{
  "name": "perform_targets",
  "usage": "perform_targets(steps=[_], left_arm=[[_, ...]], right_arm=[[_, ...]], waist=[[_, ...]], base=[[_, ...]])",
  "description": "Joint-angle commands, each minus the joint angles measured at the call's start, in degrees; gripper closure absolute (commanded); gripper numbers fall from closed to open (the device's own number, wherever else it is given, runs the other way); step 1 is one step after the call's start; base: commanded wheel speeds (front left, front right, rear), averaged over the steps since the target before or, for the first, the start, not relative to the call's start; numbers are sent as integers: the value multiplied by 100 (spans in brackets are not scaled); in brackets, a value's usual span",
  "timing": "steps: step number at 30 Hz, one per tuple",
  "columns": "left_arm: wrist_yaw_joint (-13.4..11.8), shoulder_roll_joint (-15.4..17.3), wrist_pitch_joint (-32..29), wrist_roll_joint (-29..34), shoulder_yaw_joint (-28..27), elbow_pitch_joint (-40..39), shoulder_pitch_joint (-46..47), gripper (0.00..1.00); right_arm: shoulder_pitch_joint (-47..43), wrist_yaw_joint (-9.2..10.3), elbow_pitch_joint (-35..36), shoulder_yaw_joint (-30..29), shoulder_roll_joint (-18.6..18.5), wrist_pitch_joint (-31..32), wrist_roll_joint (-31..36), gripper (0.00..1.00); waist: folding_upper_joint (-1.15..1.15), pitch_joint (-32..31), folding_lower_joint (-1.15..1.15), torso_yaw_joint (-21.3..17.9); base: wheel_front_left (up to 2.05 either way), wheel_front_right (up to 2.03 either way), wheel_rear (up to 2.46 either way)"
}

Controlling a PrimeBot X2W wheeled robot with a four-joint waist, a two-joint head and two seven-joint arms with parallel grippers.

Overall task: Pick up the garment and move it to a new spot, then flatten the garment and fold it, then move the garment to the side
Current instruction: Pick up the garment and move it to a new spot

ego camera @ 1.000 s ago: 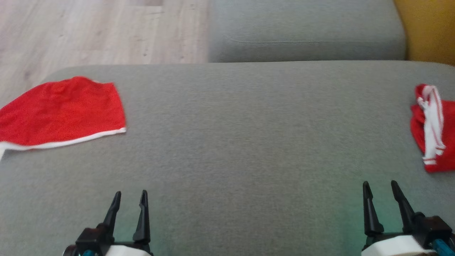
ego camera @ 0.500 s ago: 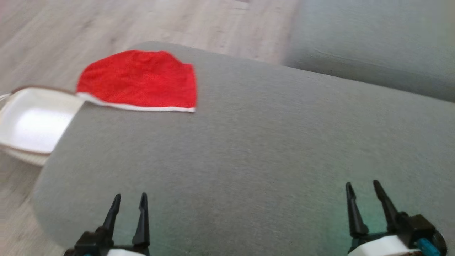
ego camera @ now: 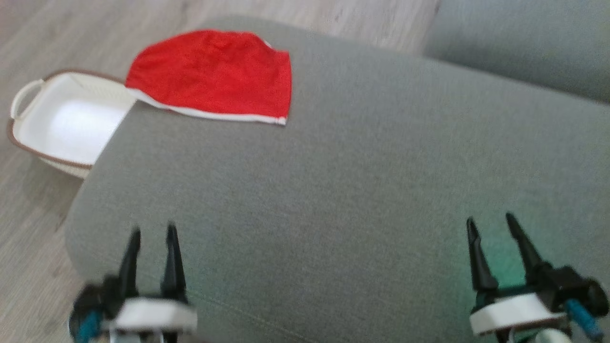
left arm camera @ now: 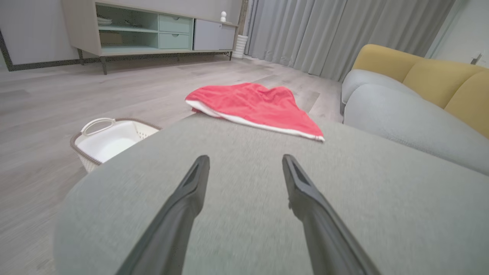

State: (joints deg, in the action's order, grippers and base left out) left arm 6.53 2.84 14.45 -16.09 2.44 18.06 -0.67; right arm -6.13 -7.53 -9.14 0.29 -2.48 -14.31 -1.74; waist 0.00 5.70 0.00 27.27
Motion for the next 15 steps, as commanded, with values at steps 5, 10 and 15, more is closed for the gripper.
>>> perform_targets(steps=[5,10,15], left_arm=[[-30,12,49,-273,-230,278,1853,0],[-128,288,-316,-397,-421,1163,3570,0],[-201,501,-691,-452,-478,1968,4810,0]], right_arm=[[415,4,604,-39,-507,-69,253,0],[509,4,1174,-275,-1034,20,309,0],[592,4,1898,-519,-1428,253,269,0]], waist=[[0,1300,0,-293],[0,2134,0,-454],[0,2760,0,-570]], base=[[0,0,0],[0,0,0],[0,0,0]])
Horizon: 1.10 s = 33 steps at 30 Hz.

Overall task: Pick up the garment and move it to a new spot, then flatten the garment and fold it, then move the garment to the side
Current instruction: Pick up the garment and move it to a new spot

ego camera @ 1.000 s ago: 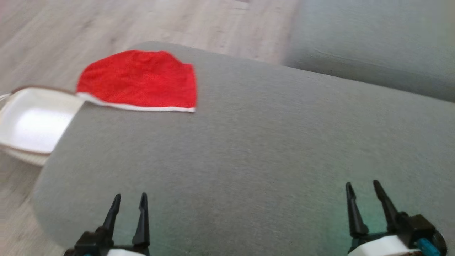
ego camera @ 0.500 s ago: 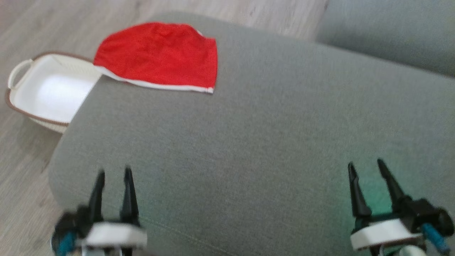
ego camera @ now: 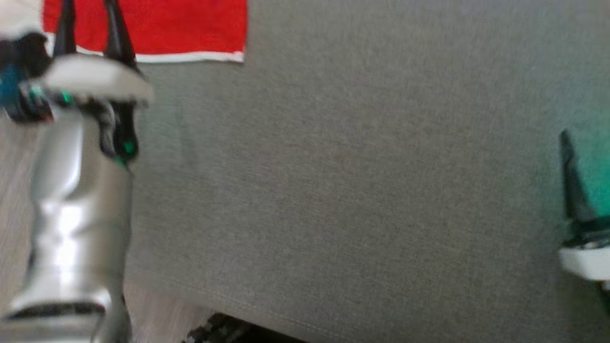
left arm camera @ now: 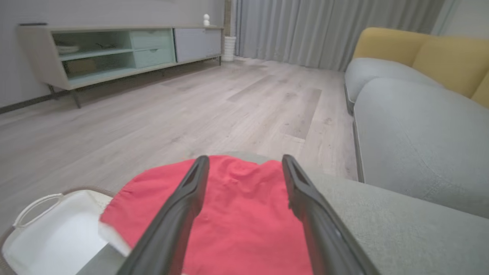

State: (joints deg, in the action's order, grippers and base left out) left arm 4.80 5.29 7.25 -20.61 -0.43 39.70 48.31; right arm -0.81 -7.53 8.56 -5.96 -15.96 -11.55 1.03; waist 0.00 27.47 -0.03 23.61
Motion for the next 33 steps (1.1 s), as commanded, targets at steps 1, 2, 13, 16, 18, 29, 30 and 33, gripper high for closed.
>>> perform_targets(steps=[1,2,13,16,18,29,30,33], left_arm=[[-48,311,-79,6,-182,-2,198,0],[-67,345,-164,12,-169,178,471,0],[-307,337,-544,87,28,2074,2155,0],[-341,304,-666,129,115,2469,2311,0],[-306,278,-708,145,171,2668,2367,0],[143,403,-342,251,530,3039,2271,100],[168,429,-293,251,557,3040,2233,100],[234,417,-196,239,687,2989,2087,100]], right_arm=[[67,4,340,47,-177,58,-25,0],[67,4,562,-19,-265,137,-47,0],[-331,4,2120,-754,-725,719,-272,0],[-424,4,2253,-839,-684,741,-287,0],[-463,4,2274,-869,-663,729,-295,0],[-277,4,1537,-531,-332,363,-296,0],[-246,4,1410,-446,-279,315,-288,0],[-163,4,1048,-252,-87,168,-264,0]], waist=[[0,751,3,-234],[0,905,3,-253],[0,1780,3,-389],[0,1833,3,-405],[0,1817,3,-414],[0,882,3,-419],[0,730,3,-436],[0,263,3,-478]], base=[[0,0,0],[0,0,0],[0,0,0],[0,0,0],[0,0,0],[0,0,0],[0,0,0],[0,0,0]])
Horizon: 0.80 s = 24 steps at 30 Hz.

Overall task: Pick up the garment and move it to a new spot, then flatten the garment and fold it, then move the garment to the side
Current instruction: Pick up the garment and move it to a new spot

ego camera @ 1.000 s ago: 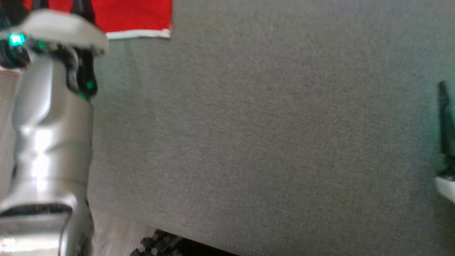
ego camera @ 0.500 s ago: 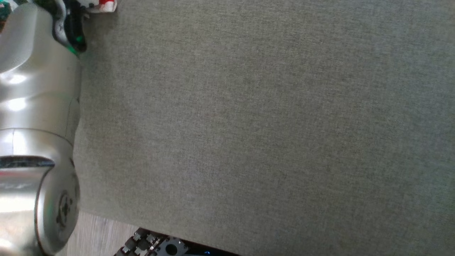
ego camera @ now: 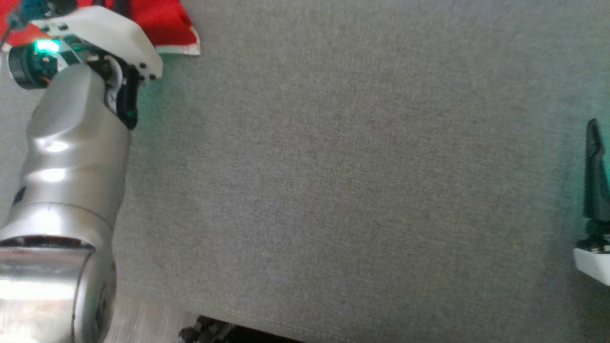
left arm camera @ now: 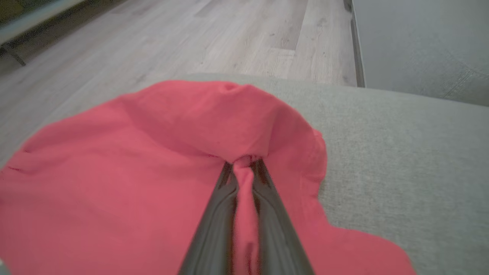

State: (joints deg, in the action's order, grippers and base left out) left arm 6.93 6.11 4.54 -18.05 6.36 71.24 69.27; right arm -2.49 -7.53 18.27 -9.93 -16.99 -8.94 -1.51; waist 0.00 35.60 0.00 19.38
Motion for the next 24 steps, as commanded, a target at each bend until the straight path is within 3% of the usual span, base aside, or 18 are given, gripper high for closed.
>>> perform_targets(steps=[1,6,10,18,22,24], left_arm=[[36,299,93,-25,75,-198,-87,100],[53,-60,-85,-459,797,-892,-800,100],[54,-142,-395,-1074,1374,-1752,-1502,100],[55,251,-1400,-2549,2395,-4861,-3501,100],[-55,436,-2102,-2845,2809,-6325,-4412,100],[-151,367,-2300,-2859,2999,-6601,-4578,100]], right_arm=[[19,4,-45,190,94,-139,0,0],[-3,4,-623,398,492,-333,33,0],[-45,4,-901,440,688,-422,46,0],[-50,4,-1353,633,1026,-554,76,0],[101,4,-1470,692,1145,-590,55,0],[175,4,-1520,756,1176,-596,53,0]], waist=[[0,-716,0,-70],[0,-1502,0,-198],[0,-1887,0,-290],[0,-2457,0,-731],[0,-2497,0,-1115],[0,-2481,0,-1288]], base=[[0,0,0],[0,0,0],[0,0,0],[0,0,0],[0,0,0],[0,0,0]])
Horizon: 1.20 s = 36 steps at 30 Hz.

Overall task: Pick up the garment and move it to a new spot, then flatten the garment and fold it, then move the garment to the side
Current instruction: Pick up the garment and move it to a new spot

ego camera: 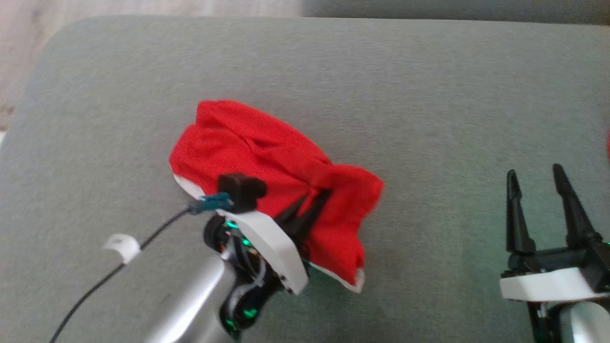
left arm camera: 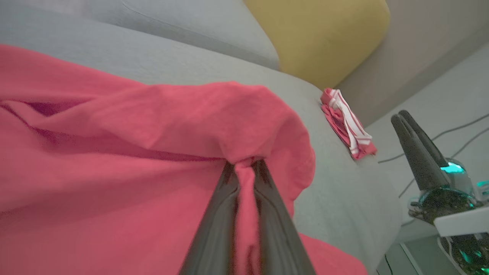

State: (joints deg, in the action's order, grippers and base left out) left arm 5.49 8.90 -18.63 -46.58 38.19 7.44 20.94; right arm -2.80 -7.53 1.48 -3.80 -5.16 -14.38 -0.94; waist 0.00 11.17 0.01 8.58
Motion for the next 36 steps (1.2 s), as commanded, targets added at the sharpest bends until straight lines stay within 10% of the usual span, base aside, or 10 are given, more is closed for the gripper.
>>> perform_targets(steps=[1,14,20,23,36], left_arm=[[-58,47,-49,37,-91,-282,234,100],[-480,-576,94,658,662,626,1444,100],[-781,-600,695,-119,1121,1121,1870,100],[-968,-601,1083,-347,1381,1360,1962,0],[-1305,-477,2670,-266,1621,2050,1940,0]], right_arm=[[244,4,127,178,4,-55,-1,0],[899,4,-134,617,134,-61,-71,0],[938,4,-258,681,192,-62,-129,0],[937,4,-266,677,206,-62,-136,0],[767,4,-232,451,224,-62,-47,0]], waist=[[0,-32,-1,-288],[0,161,-1,-1503],[0,89,-1,-1819],[0,59,-1,-1873],[0,-249,-1,-1474]], base=[[0,0,0],[0,0,0],[0,0,0],[0,0,0],[0,0,0]])
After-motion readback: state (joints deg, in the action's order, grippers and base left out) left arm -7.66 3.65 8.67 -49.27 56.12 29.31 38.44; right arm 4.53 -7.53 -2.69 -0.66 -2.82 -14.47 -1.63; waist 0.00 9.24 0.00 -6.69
